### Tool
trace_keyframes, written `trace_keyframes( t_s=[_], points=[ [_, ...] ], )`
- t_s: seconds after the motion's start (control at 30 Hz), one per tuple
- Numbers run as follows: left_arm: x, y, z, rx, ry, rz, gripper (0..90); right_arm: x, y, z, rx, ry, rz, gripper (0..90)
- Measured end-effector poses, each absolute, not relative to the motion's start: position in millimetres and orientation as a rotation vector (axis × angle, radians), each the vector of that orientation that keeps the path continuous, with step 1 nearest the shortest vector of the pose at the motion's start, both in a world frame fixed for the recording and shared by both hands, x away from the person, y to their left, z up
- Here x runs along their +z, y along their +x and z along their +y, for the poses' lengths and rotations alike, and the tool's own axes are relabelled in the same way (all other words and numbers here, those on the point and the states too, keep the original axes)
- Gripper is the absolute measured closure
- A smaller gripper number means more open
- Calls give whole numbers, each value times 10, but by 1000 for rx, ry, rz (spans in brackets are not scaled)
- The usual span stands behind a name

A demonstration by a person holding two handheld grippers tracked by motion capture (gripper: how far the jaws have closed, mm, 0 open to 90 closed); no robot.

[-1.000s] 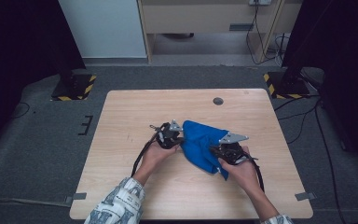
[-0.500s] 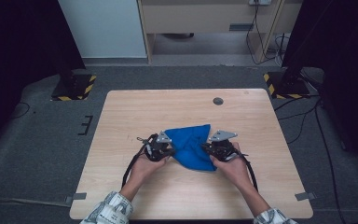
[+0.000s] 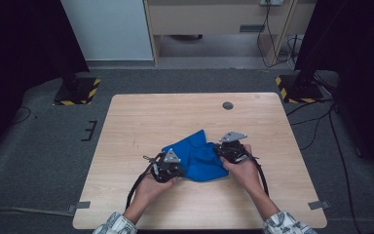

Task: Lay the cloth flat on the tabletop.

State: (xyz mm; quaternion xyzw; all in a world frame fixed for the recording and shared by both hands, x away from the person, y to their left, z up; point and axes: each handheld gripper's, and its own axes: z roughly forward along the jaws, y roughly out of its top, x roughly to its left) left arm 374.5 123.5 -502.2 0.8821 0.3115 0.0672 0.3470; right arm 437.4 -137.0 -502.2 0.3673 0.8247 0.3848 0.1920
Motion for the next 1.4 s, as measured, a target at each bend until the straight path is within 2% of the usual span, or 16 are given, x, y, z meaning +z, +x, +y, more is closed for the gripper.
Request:
trace_keyframes(
  t_s=[0.07,0.13,0.23,0.3,0.33,0.4,0.43,0.77,0.83,0.93,1.13,1.27,1.4],
  points=[
    [-5022,3711,1195,187,2286,795,847,-5023,4380,-1415,1083,1061,2305,803],
    [-4982,3691,1189,229,2266,787,758,-5016,4380,-1438,1117,1064,2320,719],
    [-4905,3699,1235,260,2191,800,621,-4971,4335,-1436,1130,1050,2299,568],
    [-4851,3722,1274,266,2155,803,588,-4935,4281,-1438,1134,1035,2282,461],
    [-4824,3739,1290,269,2141,796,568,-4919,4240,-1457,1149,1029,2271,374],
    [-4782,3787,1307,288,2118,790,556,-4915,4217,-1470,1156,1030,2262,350],
    [-4770,3823,1310,300,2110,789,545,-4915,4173,-1498,1170,1028,2255,298],
    [-4876,4361,1248,381,2124,799,514,-4910,3925,-1716,1171,1065,2208,208],
    [-4912,4494,1229,386,2129,793,511,-4912,3858,-1807,1171,1094,2214,208],
    [-4961,4660,1175,386,2134,790,506,-4924,3743,-1961,1147,1120,2242,354],
    [-4986,4729,1161,405,2127,828,541,-5067,3560,-2199,1115,1138,2264,558],
    [-4970,4687,1229,428,2122,825,552,-5084,3576,-2220,1101,1109,2286,603],
    [-4989,4712,1285,419,2116,843,562,-5130,3589,-2208,1080,1091,2288,596]
  ],
)
